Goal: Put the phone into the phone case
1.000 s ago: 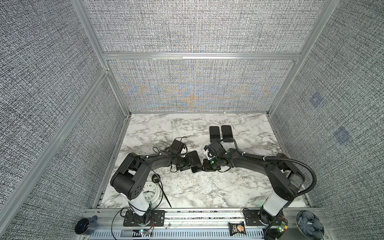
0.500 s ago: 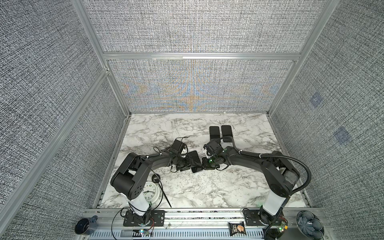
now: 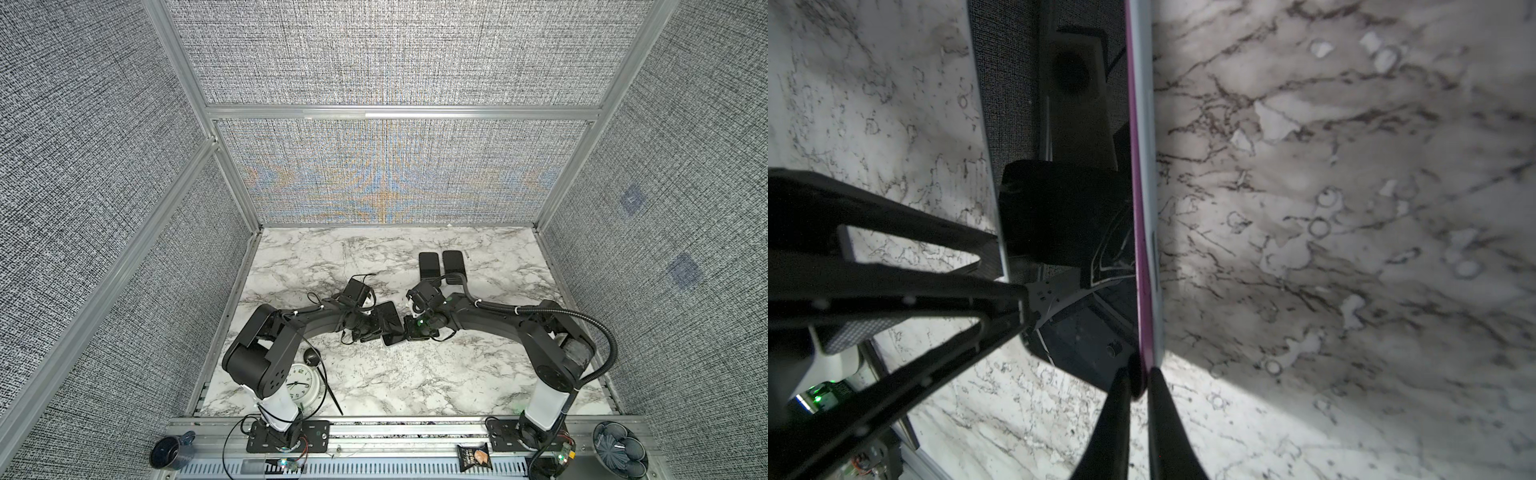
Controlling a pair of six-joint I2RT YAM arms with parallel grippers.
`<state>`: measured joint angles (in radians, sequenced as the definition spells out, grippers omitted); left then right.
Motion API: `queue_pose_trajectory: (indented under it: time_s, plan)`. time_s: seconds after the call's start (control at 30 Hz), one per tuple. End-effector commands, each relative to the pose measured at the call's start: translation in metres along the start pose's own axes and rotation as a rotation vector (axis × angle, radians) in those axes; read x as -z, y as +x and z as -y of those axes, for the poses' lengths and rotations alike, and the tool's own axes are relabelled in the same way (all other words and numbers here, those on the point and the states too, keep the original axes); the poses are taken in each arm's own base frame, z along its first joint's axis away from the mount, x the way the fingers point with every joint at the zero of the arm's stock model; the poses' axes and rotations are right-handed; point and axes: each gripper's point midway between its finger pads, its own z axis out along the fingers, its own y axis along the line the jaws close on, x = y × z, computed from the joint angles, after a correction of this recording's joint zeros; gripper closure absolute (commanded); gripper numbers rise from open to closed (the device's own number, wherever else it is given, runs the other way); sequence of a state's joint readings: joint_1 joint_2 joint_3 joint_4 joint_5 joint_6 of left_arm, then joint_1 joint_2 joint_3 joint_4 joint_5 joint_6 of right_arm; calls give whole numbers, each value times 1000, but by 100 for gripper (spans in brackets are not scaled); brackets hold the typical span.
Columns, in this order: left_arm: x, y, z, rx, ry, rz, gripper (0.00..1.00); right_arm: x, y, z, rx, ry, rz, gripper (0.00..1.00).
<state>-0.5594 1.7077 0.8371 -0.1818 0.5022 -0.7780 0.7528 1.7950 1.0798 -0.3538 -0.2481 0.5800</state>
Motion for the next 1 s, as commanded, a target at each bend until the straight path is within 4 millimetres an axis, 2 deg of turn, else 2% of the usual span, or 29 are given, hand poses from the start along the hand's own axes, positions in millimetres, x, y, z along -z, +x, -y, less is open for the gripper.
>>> queue_pose_trajectory:
  time_s: [0.0,0.23,0.73,0.97]
  plan:
    - [-2,8,-20,22,-80,-20,52,-1,1,-4,0,-23,-6,89]
    - [-4,8,-20,22,-73,-23,53,-3,4,-4,-10,-38,-13,93]
    - [-5,9,-20,24,-63,-22,53,-7,12,3,-22,-23,-25,93]
    - [6,9,-17,27,-58,14,53,13,1,3,14,25,27,92]
